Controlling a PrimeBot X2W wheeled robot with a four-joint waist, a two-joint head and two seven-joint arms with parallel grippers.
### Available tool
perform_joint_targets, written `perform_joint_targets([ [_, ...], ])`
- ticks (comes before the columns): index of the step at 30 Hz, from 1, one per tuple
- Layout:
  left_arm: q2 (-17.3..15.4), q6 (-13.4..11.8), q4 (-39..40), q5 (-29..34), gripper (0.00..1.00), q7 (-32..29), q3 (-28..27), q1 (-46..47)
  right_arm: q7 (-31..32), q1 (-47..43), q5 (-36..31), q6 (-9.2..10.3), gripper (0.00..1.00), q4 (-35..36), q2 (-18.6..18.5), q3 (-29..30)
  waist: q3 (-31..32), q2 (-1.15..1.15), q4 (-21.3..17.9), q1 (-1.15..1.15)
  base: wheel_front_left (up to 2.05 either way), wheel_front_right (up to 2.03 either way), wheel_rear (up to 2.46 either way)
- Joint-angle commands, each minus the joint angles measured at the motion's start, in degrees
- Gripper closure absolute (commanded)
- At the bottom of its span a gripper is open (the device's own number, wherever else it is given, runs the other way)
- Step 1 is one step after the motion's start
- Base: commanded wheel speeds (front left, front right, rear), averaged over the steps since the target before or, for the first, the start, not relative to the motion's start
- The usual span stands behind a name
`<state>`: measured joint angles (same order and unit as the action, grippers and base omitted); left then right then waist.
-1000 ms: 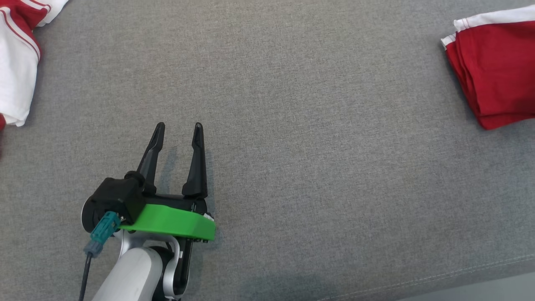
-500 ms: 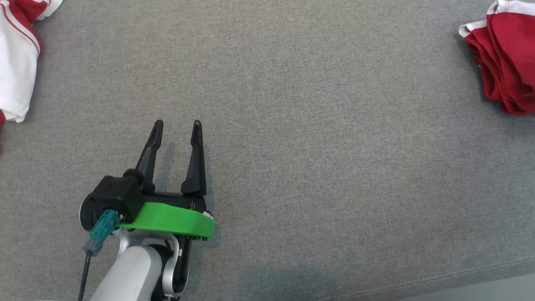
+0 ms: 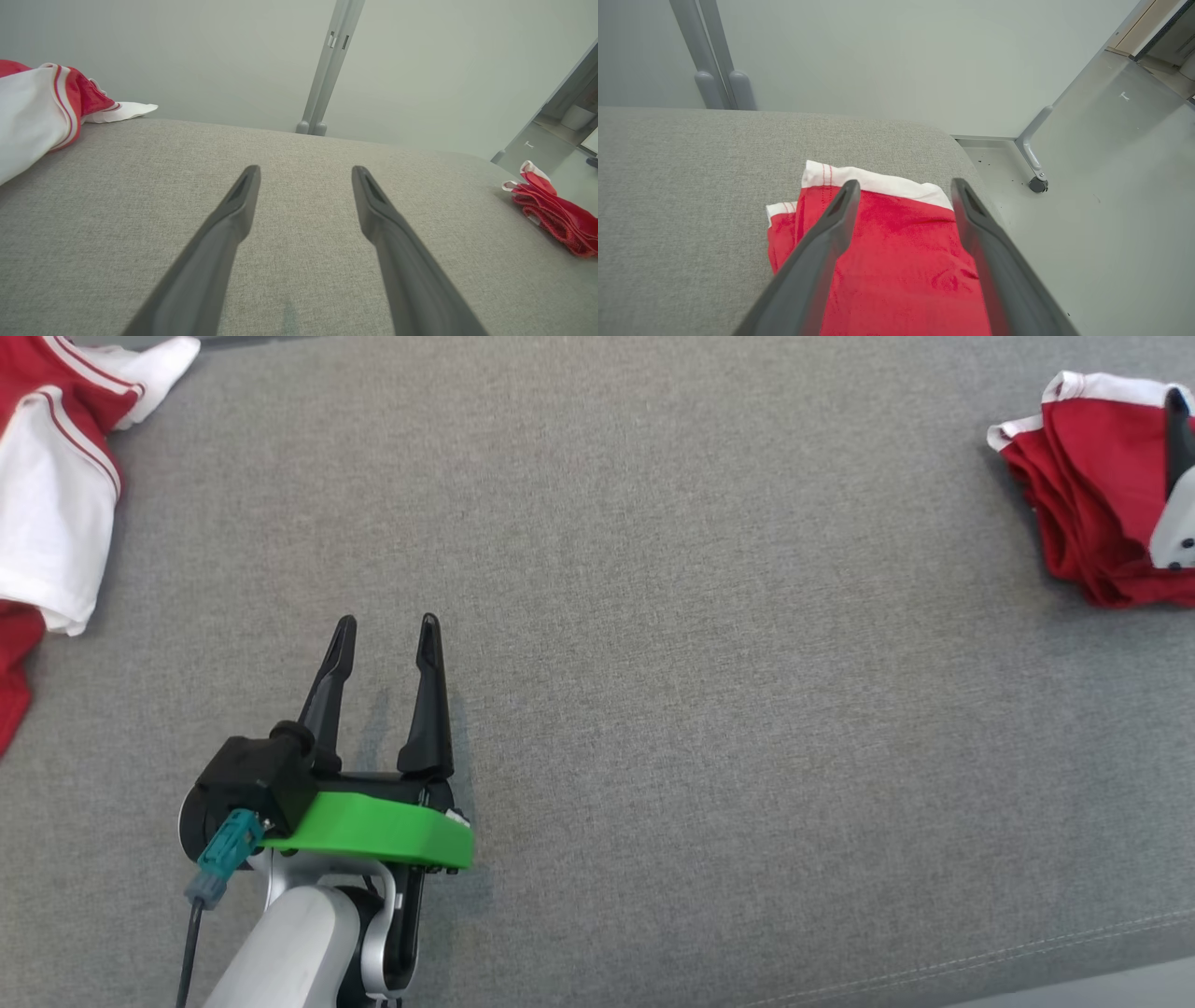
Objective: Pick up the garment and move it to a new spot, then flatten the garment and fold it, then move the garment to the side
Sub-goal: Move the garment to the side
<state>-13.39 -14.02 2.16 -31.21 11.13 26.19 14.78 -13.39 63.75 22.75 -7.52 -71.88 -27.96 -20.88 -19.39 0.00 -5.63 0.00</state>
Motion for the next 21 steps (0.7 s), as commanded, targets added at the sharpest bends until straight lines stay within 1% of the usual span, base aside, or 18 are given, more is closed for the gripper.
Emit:
perform_joint_targets([
  [1, 0.1, 0.2, -0.2, -0.1, 0.00, 0.3, -0.2, -0.5, -0.6, 0.1, -0.5, 0.06, 0.00, 0.6, 0.3, -0.4, 2.1, 0.00, -0.3, 0.00, 0.00, 0.00, 0.00],
  [11, 0.6, 0.1, -5.0, -1.8, 0.00, 2.4, -2.3, -2.9, -1.8, -4.7, 0.5, 0.06, 0.00, 10.3, 4.1, -3.2, 10.4, 0.00, -0.6, 0.00, 0.00, 0.00, 0.00],
  [21, -1.5, 0.2, -9.2, -3.5, 0.00, 3.6, -6.7, -6.8, -1.8, -13.3, 1.8, 0.06, 0.00, 19.8, 6.9, -1.9, 16.2, 0.00, -0.1, 0.00, 0.00, 0.00, 0.00],
])
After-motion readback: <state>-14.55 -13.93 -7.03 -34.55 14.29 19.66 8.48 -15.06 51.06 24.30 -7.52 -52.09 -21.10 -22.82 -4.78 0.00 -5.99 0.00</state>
